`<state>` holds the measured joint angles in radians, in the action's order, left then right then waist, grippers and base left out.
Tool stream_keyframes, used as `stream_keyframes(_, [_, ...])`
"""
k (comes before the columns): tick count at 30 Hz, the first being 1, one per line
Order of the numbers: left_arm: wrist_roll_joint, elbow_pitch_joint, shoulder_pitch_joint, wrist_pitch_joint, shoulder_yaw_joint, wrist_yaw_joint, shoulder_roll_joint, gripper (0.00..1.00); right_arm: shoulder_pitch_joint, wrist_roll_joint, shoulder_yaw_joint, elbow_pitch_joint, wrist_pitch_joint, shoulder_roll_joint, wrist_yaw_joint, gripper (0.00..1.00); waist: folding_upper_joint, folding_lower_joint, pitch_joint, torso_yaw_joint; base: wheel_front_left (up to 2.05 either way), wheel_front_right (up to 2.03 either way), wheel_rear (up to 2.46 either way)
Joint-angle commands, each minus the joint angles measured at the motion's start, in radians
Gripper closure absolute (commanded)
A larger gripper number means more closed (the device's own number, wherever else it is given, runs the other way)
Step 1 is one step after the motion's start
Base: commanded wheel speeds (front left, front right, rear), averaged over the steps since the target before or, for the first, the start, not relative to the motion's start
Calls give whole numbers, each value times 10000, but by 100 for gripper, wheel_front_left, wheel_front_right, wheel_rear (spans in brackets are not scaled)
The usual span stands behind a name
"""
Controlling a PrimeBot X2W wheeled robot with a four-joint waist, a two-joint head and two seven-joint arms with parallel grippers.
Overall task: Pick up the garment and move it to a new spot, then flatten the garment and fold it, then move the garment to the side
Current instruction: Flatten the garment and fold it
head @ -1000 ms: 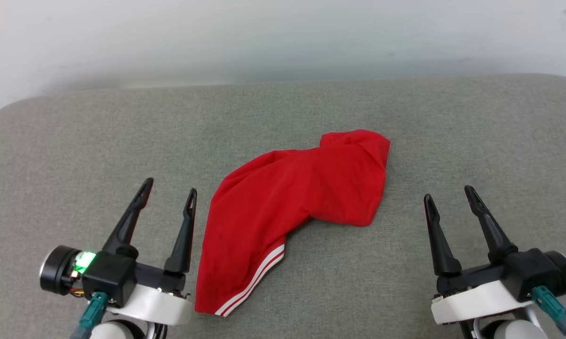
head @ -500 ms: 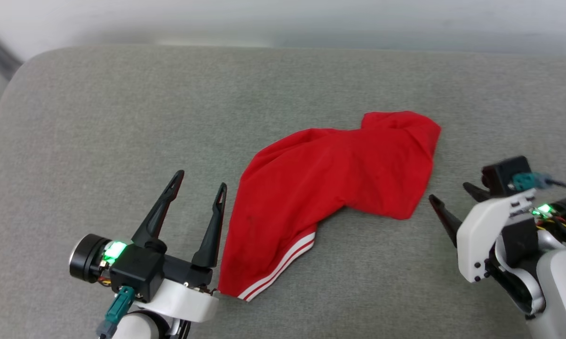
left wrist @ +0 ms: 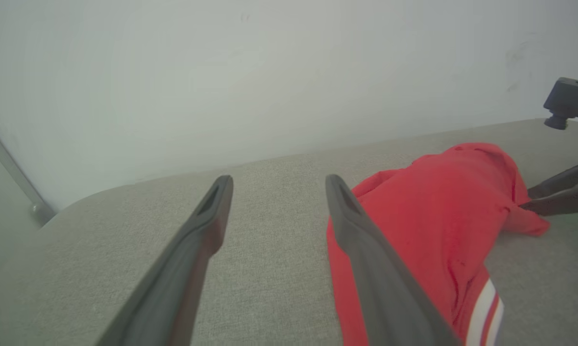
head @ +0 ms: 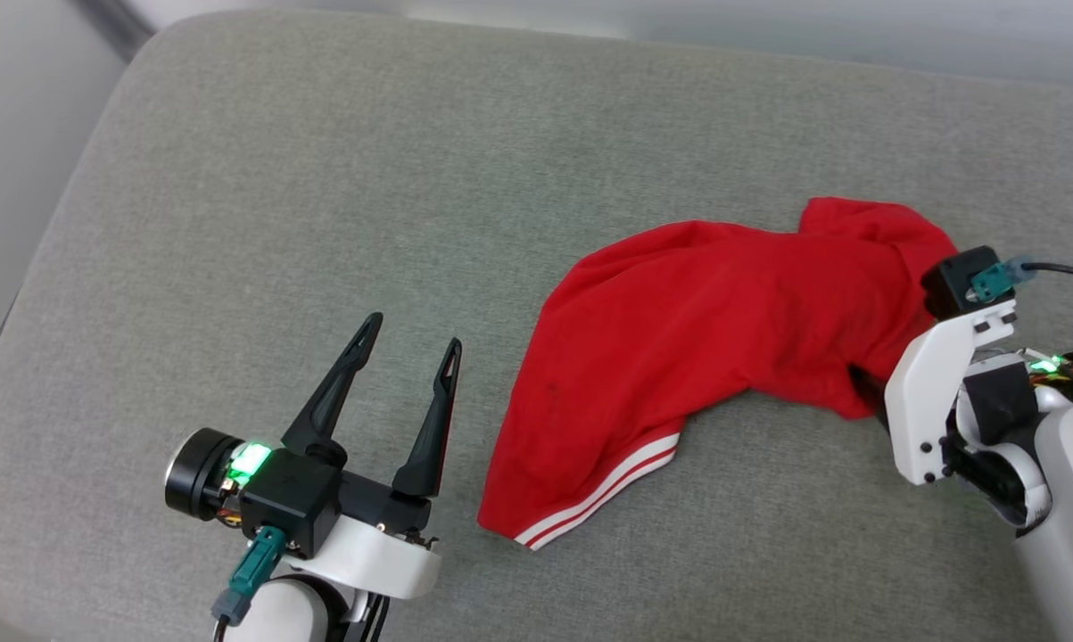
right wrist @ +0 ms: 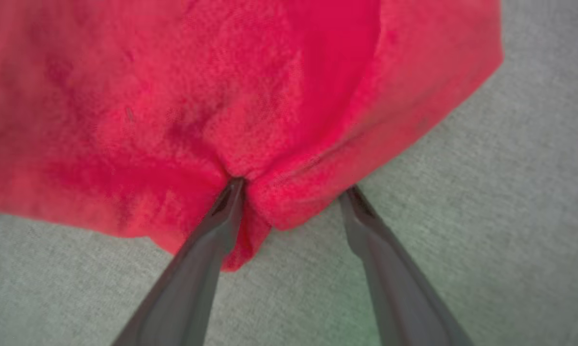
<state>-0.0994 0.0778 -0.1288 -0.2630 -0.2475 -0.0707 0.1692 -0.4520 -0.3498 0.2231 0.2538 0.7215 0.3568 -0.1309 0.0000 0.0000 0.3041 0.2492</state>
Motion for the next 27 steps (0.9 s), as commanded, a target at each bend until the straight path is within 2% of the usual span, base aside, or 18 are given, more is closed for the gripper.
stream_keyframes(1, [64,-13,-45,-25,49,-61,-76,0,-7,-19,2,294,-26,-55,3,0,0,0,53,107,0,0,0])
stream_keyframes(2, [90,-17,-24,-25,69,-76,-101,0,-12,-50,-29,464,-41,-105,3,54,0,0,51,128,0,0,0])
stream_keyframes(3, [102,-24,-5,-25,86,-87,-122,0,-34,-42,-9,543,-136,-124,3,86,0,0,43,138,0,0,0])
stream_keyframes(4, [109,-33,14,-25,117,-97,-129,0,-52,-9,-20,598,-279,-143,3,100,0,0,30,131,0,0,0])
stream_keyframes(9, [175,-68,129,-25,290,-171,-192,0,107,50,-455,472,-1296,-205,6,100,0,0,-235,-113,0,0,0])
stream_keyframes(14, [226,-63,263,-26,477,-213,-215,0,714,-49,-1214,-347,-1797,-203,5,100,0,0,-681,-532,0,0,0])
stream_keyframes(22, [248,-24,587,-26,729,-275,-214,0,2306,212,-2711,-2458,-960,471,5,100,0,0,-1194,-1206,0,0,0])
stream_keyframes(27, [276,-18,612,-26,760,-334,-266,0,3122,414,-3155,-2507,-273,668,5,100,0,0,-1241,-1529,0,0,0])
